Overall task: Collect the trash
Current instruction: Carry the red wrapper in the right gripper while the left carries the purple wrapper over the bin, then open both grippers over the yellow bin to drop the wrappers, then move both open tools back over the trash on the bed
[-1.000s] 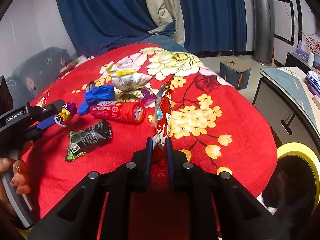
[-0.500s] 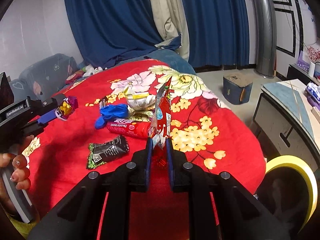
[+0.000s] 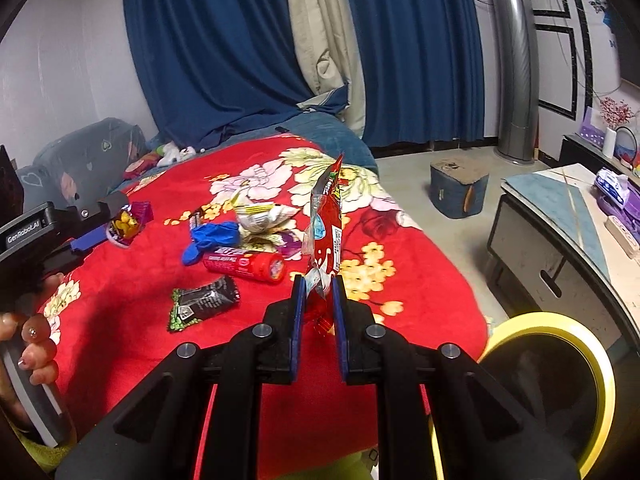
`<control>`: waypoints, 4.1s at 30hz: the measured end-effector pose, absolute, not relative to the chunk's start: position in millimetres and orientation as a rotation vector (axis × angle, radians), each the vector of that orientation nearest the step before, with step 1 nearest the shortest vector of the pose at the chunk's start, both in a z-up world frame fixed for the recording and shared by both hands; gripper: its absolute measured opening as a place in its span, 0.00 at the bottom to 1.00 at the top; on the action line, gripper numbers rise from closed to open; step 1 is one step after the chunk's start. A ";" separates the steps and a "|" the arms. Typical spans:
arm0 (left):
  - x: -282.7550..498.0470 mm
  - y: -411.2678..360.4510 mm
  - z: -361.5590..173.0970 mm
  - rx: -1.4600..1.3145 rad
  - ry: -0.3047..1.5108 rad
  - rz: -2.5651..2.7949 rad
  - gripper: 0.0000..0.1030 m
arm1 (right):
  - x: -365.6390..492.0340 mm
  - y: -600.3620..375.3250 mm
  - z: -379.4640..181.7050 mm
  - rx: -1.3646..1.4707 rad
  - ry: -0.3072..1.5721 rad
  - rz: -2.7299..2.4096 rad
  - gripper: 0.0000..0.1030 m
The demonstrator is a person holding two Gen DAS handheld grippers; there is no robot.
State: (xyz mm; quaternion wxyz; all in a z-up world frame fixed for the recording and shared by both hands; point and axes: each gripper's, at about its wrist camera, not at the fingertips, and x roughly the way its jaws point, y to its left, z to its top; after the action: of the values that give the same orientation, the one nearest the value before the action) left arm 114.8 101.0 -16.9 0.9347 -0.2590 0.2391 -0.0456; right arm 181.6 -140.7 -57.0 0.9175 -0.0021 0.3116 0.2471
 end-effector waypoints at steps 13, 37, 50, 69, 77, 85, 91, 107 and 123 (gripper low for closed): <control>114.8 69.0 -13.1 -0.481 0.504 -0.151 0.27 | 176.8 -186.0 -54.8 0.034 0.624 0.428 0.13; 124.4 -26.9 -12.0 -0.319 0.550 -0.289 0.27 | 153.5 -286.4 -63.5 0.105 0.599 0.205 0.13; 138.6 -86.8 -22.2 -0.203 0.600 -0.378 0.28 | 147.0 -329.4 -82.0 0.156 0.635 0.107 0.13; 157.9 -171.9 -71.1 -0.037 0.760 -0.515 0.30 | 137.9 -377.1 -136.2 0.267 0.762 0.081 0.16; 170.3 -188.4 -84.6 0.007 0.813 -0.537 0.32 | 139.0 -380.9 -145.1 0.297 0.789 0.087 0.17; 178.7 -196.3 -90.0 -0.005 0.851 -0.567 0.41 | 138.1 -393.9 -149.3 0.366 0.797 0.060 0.35; 178.1 -190.1 -88.9 -0.043 0.851 -0.568 0.67 | 136.7 -398.7 -147.2 0.385 0.782 0.027 0.47; 161.4 -151.9 -63.5 -0.082 0.744 -0.458 0.89 | 131.9 -386.9 -130.9 0.347 0.723 0.040 0.59; 143.5 -62.6 -30.3 -0.190 0.599 -0.241 0.89 | 127.2 -335.6 -99.4 0.254 0.647 0.164 0.62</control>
State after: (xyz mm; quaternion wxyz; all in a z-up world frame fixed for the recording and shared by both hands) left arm 143.5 -62.6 -30.3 0.9439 -0.0932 0.2939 -0.1181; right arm 127.2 -335.6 -99.4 0.9369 0.1244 0.3166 0.0803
